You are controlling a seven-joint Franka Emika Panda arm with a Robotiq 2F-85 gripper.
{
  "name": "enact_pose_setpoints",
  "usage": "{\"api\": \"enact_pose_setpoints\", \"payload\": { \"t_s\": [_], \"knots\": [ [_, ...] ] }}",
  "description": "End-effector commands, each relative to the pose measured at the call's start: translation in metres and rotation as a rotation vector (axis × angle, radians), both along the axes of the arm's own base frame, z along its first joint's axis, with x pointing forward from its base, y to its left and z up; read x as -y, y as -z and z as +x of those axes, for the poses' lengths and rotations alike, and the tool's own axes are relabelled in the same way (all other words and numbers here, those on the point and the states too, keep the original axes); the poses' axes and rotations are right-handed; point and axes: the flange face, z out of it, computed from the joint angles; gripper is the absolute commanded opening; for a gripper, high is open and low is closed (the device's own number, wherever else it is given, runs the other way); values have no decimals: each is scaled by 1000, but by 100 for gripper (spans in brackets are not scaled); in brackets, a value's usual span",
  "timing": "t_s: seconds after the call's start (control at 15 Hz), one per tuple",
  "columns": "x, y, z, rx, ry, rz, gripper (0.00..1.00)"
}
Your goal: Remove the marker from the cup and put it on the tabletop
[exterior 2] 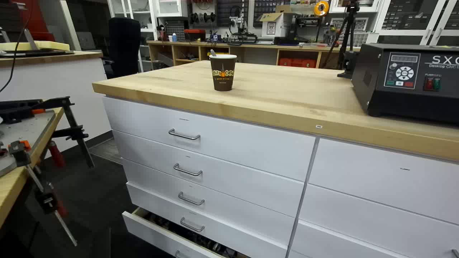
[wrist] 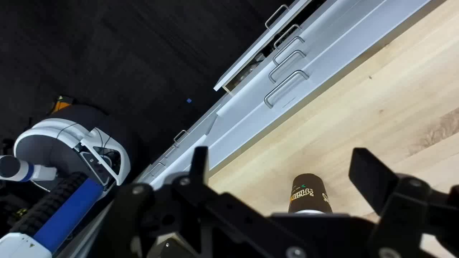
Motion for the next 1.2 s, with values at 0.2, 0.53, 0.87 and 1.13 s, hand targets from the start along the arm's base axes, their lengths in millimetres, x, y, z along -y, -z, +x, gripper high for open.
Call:
{"api": "enact_pose_setpoints", "payload": {
  "t_s": [0.2, 0.53, 0.87, 1.13],
  "knots": [
    [0, 0, 0, -3, 0, 0, 100],
    [0, 0, 0, -3, 0, 0, 100],
    [0, -2, 12, -7, -12, 6, 100],
    [3, 0, 33, -28, -20, 11, 100]
  ]
}}
